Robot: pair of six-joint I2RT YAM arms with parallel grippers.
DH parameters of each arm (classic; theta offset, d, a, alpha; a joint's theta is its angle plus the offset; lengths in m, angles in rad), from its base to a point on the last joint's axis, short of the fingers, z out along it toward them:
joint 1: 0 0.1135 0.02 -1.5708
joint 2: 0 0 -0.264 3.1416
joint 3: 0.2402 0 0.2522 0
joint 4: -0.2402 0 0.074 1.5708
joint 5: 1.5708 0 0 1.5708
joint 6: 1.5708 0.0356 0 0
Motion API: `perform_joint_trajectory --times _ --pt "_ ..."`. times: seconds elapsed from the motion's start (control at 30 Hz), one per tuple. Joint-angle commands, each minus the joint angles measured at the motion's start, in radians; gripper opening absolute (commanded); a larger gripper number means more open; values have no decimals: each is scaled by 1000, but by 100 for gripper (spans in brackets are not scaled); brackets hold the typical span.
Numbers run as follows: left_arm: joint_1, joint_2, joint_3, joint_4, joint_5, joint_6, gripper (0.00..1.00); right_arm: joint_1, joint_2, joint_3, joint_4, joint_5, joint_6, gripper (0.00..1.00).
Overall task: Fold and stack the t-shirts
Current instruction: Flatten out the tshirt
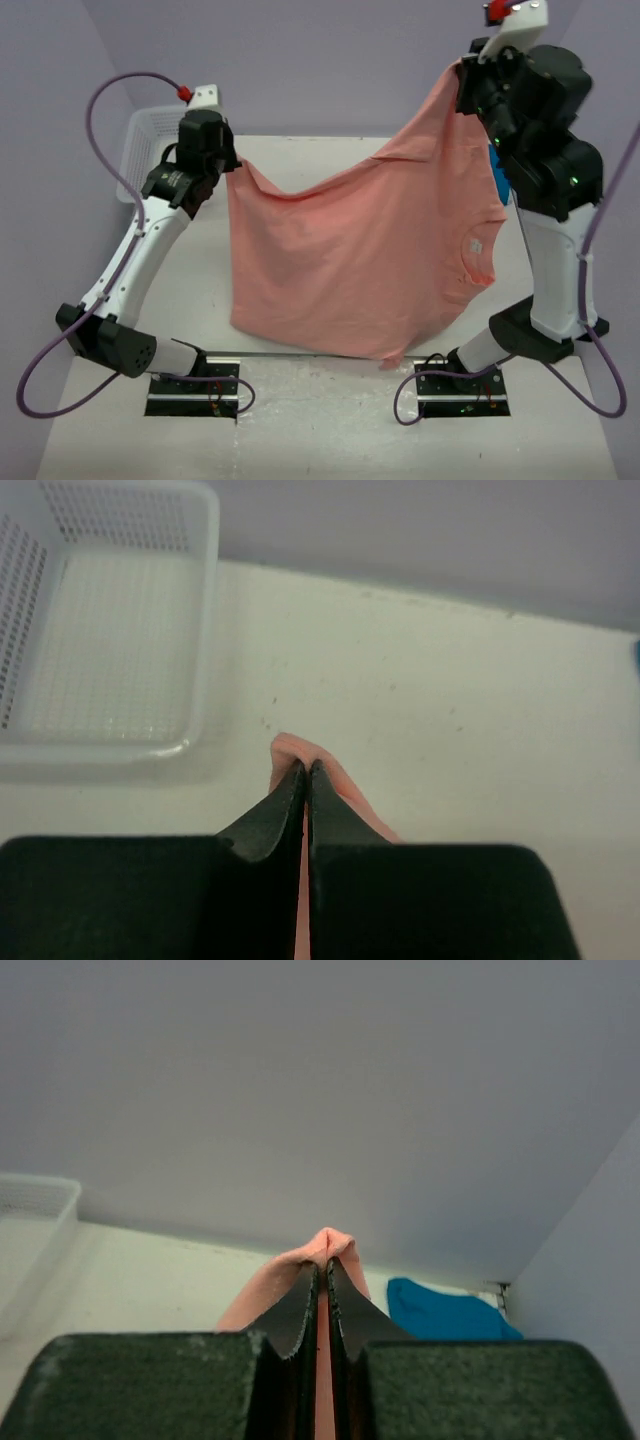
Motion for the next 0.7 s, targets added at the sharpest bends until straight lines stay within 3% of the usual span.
perform_joint_trajectory --times 0.0,0.23,0.4,0.67 --pt "2 6 -96 121 -100 16 0 -76 89 -42 16 -69 8 0" --pt "2 -46 -44 125 -60 53 0 -96 85 21 4 -86 -4 0" --pt "2 -139 16 81 44 53 0 -55 -94 -53 -4 -84 -23 0" --pt "2 -339 30 4 197 -4 0 170 -310 -120 -57 -15 -18 0"
